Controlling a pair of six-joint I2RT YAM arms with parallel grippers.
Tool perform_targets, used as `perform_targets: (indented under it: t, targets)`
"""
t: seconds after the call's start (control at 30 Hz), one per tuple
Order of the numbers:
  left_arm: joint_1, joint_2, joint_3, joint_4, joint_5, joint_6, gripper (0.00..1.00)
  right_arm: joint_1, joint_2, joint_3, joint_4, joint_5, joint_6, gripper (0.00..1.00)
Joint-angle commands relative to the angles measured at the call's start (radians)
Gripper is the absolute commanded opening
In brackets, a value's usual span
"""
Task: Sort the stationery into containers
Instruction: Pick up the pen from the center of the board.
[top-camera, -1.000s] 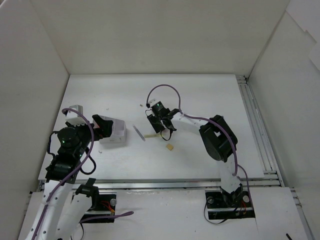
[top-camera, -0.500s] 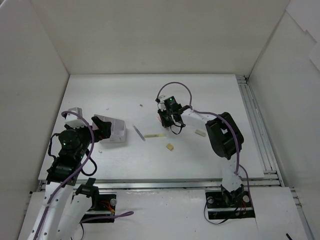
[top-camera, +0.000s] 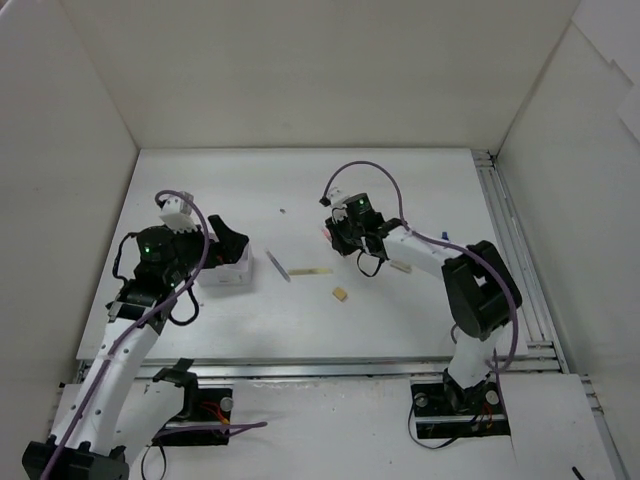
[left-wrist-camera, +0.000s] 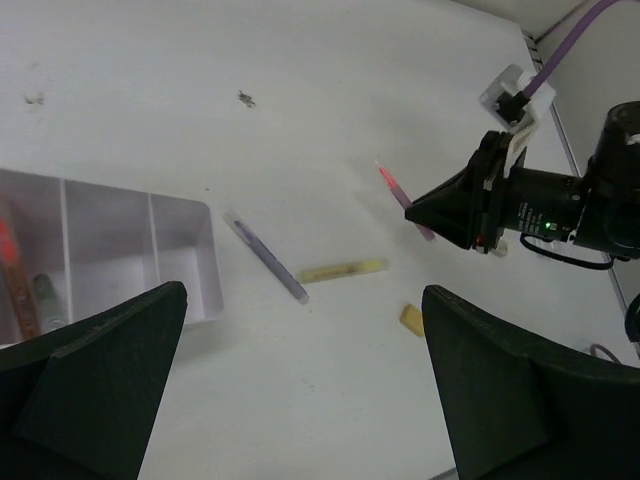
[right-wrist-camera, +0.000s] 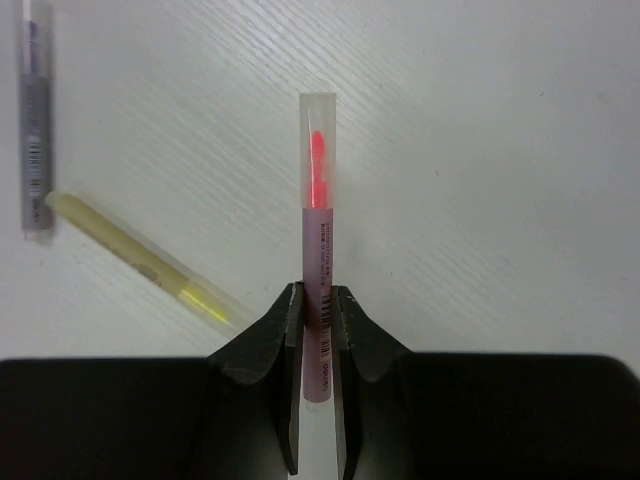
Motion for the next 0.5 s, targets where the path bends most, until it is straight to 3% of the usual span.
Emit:
perform_targets:
  t: [0.0,0.2,0.47]
  targets:
    - [-0.029,0.059,0.079,0.109,0.164,-0.017,1.0,0.026,-0.21,-0.059,0.165,-0.091,-0.083,0.0]
    - [-0.129,0.151,0.125,0.167,0.258,-0.042,1.0,0.106,-0.365,-0.154,0.267,-0.154,-0.081,0.0]
    - [-0.245,0.179,0.121,0.218,0.12,-0.088,1.0,0.195,-0.483,-0.217,0.363,-0.211,-0.031,0.0]
